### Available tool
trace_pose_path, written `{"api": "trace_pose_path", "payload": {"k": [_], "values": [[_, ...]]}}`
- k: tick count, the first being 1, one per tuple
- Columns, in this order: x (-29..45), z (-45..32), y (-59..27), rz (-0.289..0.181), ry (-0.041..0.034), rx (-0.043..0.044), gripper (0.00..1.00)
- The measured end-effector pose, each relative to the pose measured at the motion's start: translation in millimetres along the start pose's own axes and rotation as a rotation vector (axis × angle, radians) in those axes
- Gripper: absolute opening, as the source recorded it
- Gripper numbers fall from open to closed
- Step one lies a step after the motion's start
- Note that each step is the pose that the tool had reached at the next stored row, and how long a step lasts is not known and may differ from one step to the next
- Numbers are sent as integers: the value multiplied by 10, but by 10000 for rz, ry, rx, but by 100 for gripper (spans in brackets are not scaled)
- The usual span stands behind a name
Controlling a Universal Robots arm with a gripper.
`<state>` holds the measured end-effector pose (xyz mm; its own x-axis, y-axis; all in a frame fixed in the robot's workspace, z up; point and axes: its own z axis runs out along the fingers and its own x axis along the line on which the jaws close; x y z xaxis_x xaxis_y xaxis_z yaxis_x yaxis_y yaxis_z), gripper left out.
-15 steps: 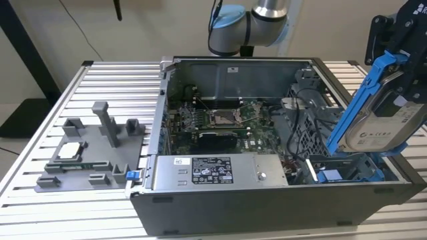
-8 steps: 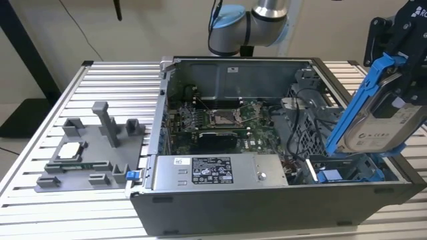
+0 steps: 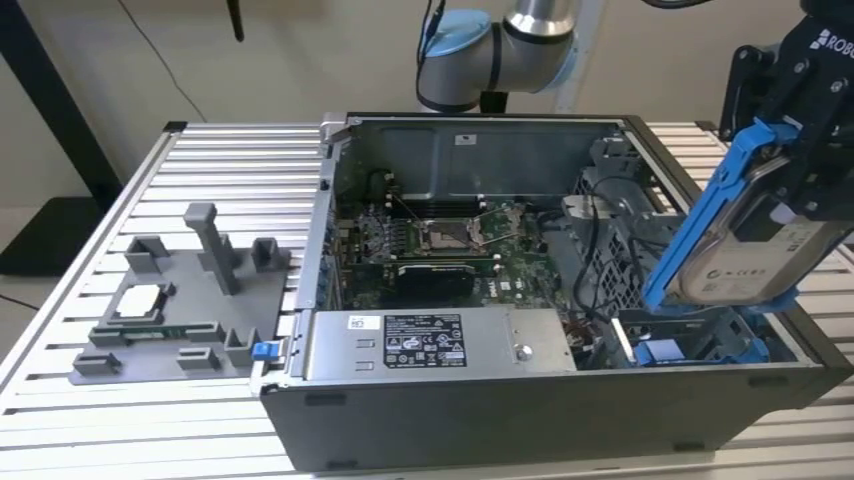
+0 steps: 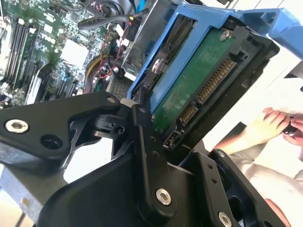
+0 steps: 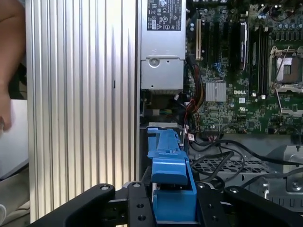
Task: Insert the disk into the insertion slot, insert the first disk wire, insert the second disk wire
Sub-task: 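Insert the disk into the insertion slot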
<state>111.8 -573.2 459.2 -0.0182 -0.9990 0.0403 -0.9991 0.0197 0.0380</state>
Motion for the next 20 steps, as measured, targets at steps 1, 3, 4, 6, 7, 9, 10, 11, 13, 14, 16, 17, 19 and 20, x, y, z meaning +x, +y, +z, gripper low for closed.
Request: {"api": "trace_pose_path", "payload": {"k": [1, 3, 4, 6, 7, 9, 10, 11, 13, 14, 16, 17, 19, 20], "values": [[0, 10, -3, -2, -36, -1, 0], [-1, 30, -11, -5, -113, -2, 0], [-1, 43, -17, -5, -142, -3, 0], [1, 69, -33, -4, -168, -6, 0], [2, 84, -41, -4, -182, -8, 0], [1, 108, -46, -3, -217, -10, 0], [0, 122, -47, 1, -225, -10, 0], [0, 138, -47, 6, -229, -10, 0], [-2, 170, -49, 13, -238, -10, 0], [-2, 185, -50, 16, -243, -11, 0], [-4, 216, -51, 27, -251, -11, 0], [-4, 232, -52, 34, -255, -11, 0], [-5, 263, -53, 44, -265, -12, 0], [-6, 279, -54, 50, -271, -12, 0]]}}
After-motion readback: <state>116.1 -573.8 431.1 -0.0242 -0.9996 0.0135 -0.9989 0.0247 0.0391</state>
